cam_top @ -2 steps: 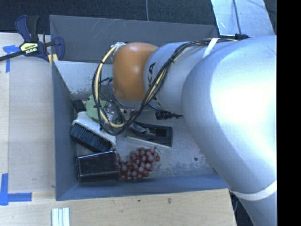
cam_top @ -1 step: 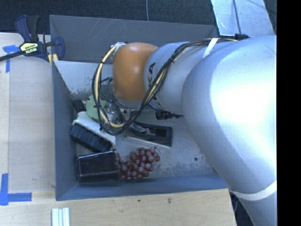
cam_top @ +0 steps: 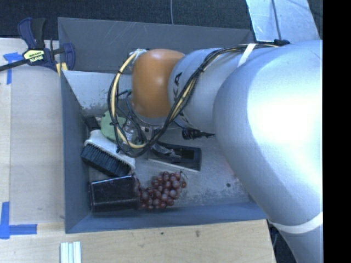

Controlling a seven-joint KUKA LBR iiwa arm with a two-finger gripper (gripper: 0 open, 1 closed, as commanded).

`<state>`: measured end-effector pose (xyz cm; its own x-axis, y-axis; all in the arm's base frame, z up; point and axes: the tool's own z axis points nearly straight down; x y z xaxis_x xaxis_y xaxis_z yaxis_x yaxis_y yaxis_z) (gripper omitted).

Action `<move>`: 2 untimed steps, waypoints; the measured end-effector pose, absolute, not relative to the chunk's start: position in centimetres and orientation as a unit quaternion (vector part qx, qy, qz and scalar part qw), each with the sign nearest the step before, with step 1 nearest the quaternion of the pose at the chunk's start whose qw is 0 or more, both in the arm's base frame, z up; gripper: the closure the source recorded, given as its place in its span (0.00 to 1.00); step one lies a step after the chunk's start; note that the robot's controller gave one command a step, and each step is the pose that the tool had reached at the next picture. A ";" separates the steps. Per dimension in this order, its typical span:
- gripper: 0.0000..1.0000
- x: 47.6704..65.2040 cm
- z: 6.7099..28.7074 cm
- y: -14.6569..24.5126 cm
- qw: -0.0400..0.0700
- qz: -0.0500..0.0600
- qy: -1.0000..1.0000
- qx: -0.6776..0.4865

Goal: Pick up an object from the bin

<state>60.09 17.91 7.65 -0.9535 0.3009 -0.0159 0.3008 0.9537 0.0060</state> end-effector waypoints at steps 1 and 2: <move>1.00 59.8 9.5 17.9 0.004 0.000 0.988 0.152; 1.00 60.0 11.5 18.0 0.007 0.002 0.988 0.152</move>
Offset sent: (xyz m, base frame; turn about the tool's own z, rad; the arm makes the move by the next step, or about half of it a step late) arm 0.0001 0.0001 0.0111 0.0000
